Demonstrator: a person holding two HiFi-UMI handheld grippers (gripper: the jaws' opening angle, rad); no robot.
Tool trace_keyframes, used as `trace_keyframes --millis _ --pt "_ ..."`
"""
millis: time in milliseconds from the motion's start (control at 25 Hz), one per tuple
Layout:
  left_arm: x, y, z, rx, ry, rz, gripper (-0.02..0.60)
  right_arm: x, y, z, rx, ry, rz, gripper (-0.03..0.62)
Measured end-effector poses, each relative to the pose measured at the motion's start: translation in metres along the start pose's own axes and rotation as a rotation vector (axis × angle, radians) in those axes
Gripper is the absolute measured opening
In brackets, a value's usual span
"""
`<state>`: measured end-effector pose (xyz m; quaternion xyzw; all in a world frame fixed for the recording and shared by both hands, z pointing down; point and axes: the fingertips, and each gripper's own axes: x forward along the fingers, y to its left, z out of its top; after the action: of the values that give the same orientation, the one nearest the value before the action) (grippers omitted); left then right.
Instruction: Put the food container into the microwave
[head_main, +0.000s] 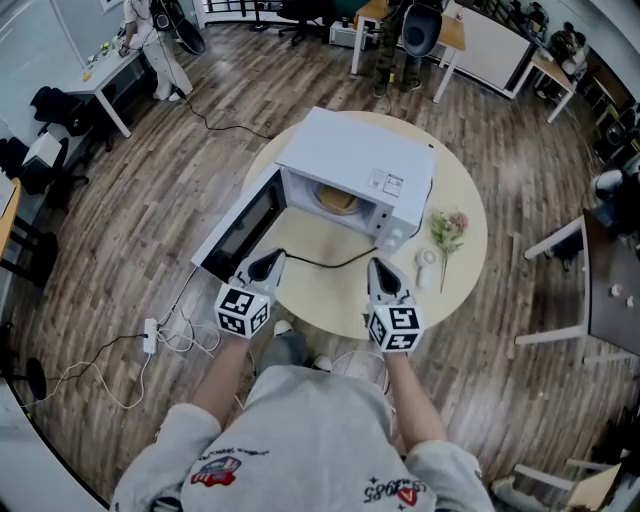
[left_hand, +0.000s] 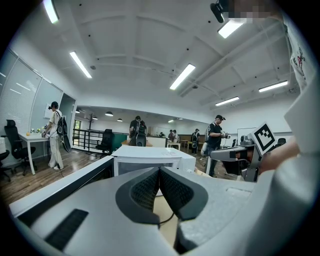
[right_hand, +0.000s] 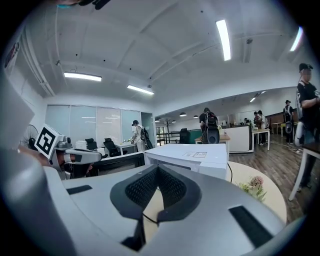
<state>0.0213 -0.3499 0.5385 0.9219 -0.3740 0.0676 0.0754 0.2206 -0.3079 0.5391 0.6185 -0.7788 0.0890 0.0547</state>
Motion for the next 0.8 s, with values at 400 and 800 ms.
trace_keyframes --millis 400,800 --pt "-0.0025 -0.0052 -0.0017 -0.005 0.004 0.002 0.005 -0.0024 0.0020 0.0000 -0.012 -0.001 0.010 0.003" --pt "-0.0013 -0.0053 -0.0096 -0.013 0.021 -0.001 0.005 -0.0008 0.0054 -0.0052 -0.008 0.004 0.016 0.003"
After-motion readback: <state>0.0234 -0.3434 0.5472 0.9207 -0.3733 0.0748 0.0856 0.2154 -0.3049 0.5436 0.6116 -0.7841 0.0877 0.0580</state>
